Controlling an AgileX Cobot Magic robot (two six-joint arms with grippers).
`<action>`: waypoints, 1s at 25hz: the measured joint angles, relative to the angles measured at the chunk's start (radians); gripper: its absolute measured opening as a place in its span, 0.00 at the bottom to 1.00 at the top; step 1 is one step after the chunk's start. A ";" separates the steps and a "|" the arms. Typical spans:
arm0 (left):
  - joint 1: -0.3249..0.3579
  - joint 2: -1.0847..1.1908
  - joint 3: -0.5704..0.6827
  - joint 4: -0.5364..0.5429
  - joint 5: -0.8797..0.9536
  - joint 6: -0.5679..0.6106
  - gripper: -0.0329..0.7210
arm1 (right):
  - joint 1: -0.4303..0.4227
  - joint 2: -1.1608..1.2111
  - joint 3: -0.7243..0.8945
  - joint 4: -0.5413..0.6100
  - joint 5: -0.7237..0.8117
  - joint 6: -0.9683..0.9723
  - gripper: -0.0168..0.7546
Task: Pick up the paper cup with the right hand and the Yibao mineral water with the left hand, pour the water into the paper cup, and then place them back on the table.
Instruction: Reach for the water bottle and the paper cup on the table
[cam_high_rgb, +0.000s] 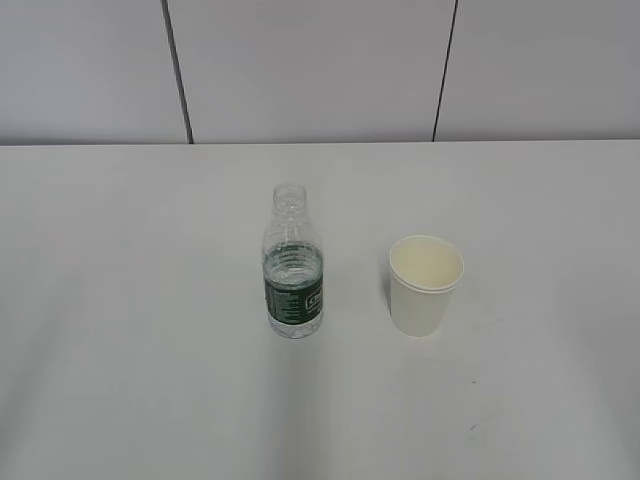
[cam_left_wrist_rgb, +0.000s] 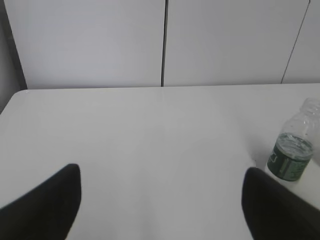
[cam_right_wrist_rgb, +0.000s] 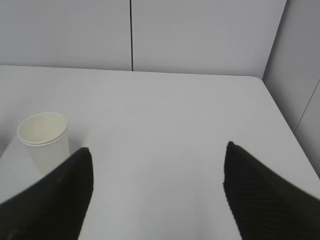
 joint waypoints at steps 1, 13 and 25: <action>0.000 0.000 0.010 0.001 -0.022 0.000 0.83 | 0.000 0.000 0.013 -0.006 -0.016 0.000 0.82; 0.000 0.000 0.080 0.035 -0.182 0.000 0.82 | 0.000 0.004 0.107 -0.006 -0.209 0.000 0.76; 0.000 0.010 0.116 0.036 -0.316 0.000 0.82 | 0.000 0.058 0.167 -0.006 -0.391 0.000 0.76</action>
